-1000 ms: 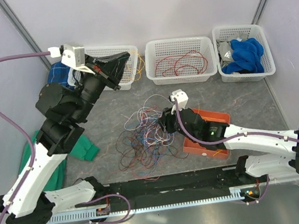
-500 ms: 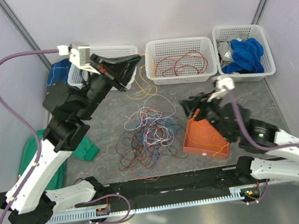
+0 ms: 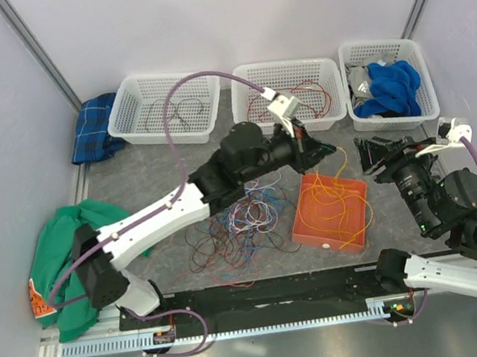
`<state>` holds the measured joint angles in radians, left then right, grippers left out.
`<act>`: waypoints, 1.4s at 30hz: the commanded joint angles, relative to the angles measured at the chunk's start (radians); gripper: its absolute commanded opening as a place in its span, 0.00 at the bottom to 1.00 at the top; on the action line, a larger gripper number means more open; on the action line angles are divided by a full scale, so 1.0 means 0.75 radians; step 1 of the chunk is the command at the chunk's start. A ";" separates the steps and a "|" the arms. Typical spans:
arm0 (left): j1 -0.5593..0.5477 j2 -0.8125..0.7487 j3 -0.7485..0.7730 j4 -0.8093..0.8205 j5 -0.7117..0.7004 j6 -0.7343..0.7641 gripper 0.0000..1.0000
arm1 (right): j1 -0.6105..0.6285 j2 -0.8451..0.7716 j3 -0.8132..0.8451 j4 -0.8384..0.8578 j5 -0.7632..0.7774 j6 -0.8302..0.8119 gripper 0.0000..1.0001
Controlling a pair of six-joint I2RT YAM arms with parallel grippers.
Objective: Untangle the cables
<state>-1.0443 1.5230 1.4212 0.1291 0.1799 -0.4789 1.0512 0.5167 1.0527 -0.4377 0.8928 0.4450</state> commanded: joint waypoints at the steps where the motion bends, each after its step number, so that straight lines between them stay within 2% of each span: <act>1: -0.009 0.104 0.013 0.106 0.010 -0.083 0.02 | 0.004 -0.055 0.002 -0.114 0.063 0.012 0.55; 10: -0.011 0.313 -0.081 0.155 0.083 -0.130 0.02 | 0.001 -0.108 -0.084 -0.144 0.088 0.053 0.55; 18: -0.064 0.387 -0.120 0.174 0.139 -0.133 0.02 | 0.002 -0.055 -0.133 -0.147 0.086 0.084 0.56; 19: -0.066 0.385 -0.122 0.167 0.137 -0.126 0.09 | 0.002 -0.051 -0.133 -0.144 0.086 0.086 0.55; 20: -0.068 0.373 -0.124 0.143 0.118 -0.120 0.28 | 0.002 -0.047 -0.133 -0.146 0.084 0.086 0.55; 22: -0.068 0.342 -0.142 0.122 0.088 -0.108 0.47 | 0.002 -0.043 -0.133 -0.144 0.086 0.086 0.55; 23: -0.068 0.293 -0.152 0.116 0.039 -0.098 0.84 | 0.002 -0.045 -0.135 -0.140 0.082 0.090 0.56; 24: -0.068 0.264 -0.164 0.100 0.018 -0.090 0.99 | 0.002 -0.045 -0.138 -0.144 0.080 0.092 0.55; 29: -0.068 0.019 -0.320 0.041 -0.204 -0.032 1.00 | 0.002 -0.055 -0.162 -0.144 0.082 0.100 0.56; 30: -0.068 -0.091 -0.354 0.024 -0.233 -0.024 1.00 | 0.000 -0.057 -0.166 -0.144 0.078 0.106 0.55; 31: -0.068 -0.148 -0.430 -0.018 -0.345 -0.016 1.00 | 0.002 -0.059 -0.178 -0.144 0.074 0.106 0.55; 37: -0.066 -0.555 -0.733 -0.209 -0.673 -0.018 0.99 | 0.002 -0.059 -0.252 -0.124 0.029 0.153 0.55; 42: -0.064 -0.636 -0.866 -0.370 -0.853 -0.067 0.95 | 0.000 -0.026 -0.328 -0.073 -0.012 0.178 0.55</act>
<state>-1.0946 1.0409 0.8509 0.0017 -0.2836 -0.5266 1.0508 0.4793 0.8391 -0.5365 0.9157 0.5510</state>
